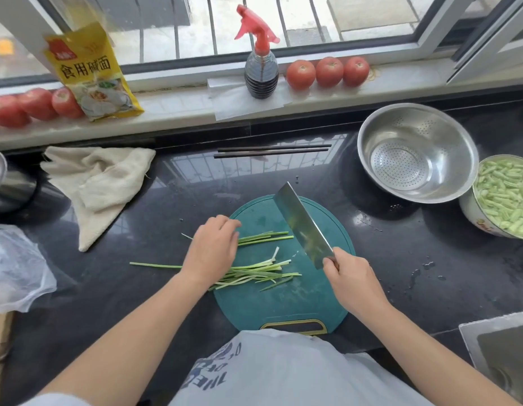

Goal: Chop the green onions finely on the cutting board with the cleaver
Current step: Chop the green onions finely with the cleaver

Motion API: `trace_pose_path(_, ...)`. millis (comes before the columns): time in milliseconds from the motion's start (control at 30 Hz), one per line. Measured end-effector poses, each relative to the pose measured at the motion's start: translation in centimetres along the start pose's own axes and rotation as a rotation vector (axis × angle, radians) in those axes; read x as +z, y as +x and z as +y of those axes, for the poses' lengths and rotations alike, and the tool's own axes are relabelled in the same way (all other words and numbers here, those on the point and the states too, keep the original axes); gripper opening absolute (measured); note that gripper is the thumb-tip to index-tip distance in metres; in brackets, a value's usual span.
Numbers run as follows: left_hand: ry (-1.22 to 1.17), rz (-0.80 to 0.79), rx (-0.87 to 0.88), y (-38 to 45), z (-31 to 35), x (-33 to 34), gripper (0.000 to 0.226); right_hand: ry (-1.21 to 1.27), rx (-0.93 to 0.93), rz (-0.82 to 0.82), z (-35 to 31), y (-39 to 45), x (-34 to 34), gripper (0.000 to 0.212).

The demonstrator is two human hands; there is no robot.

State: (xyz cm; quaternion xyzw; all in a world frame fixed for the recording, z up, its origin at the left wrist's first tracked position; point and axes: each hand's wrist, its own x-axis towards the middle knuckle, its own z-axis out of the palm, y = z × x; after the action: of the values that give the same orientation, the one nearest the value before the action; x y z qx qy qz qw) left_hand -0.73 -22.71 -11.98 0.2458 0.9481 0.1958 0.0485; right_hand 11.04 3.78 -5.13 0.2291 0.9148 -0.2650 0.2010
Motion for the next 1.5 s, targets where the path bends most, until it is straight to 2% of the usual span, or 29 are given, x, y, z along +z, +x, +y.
trace_pose_path(167, 0.071, -0.105, -0.075, -5.4, -7.3, -3.7, 0.032, 0.03, -0.02, -0.006, -0.4, -1.0, 0.3, 0.033)
trace_pose_path(300, 0.149, -0.204, 0.004, -8.4, -9.0, -3.3, 0.031, -0.012, -0.081, -0.021, -1.8, -2.2, 0.6, 0.035)
trace_pose_path(400, 0.187, -0.186, 0.062, -8.6, -9.3, -2.6, 0.019, 0.009, -0.106, -0.011, -2.6, -2.8, 0.9, 0.036)
trace_pose_path(500, 0.2, -0.161, 0.045, -8.4, -9.4, -3.0, 0.019, 0.035, -0.117, 0.012, -2.6, -3.3, 1.2, 0.035)
trace_pose_path(733, 0.003, -0.127, -0.102, -7.2, -6.7, -5.7, 0.006, 0.099, -0.065, 0.065, -1.0, -4.4, 1.1, 0.032)
trace_pose_path(833, -0.124, -0.087, -0.162, -6.4, -5.0, -6.3, 0.007, 0.117, -0.031, 0.094, -0.3, -4.6, 0.6, 0.032)
trace_pose_path(1067, -0.207, -0.097, -0.223, -4.9, -4.1, -8.2, 0.01, 0.167, 0.044, 0.14, 0.6, -5.0, -0.4, 0.032)
trace_pose_path(1233, -0.294, -0.145, -0.236, 0.0, -0.5, -4.8, 0.009, 0.201, 0.086, 0.175, 0.3, -4.3, -1.2, 0.031)
trace_pose_path(1500, -0.136, -0.253, -0.206, 6.3, 0.9, 0.7, 0.017, 0.2, -0.007, 0.231, -4.4, -0.1, -3.3, 0.032)
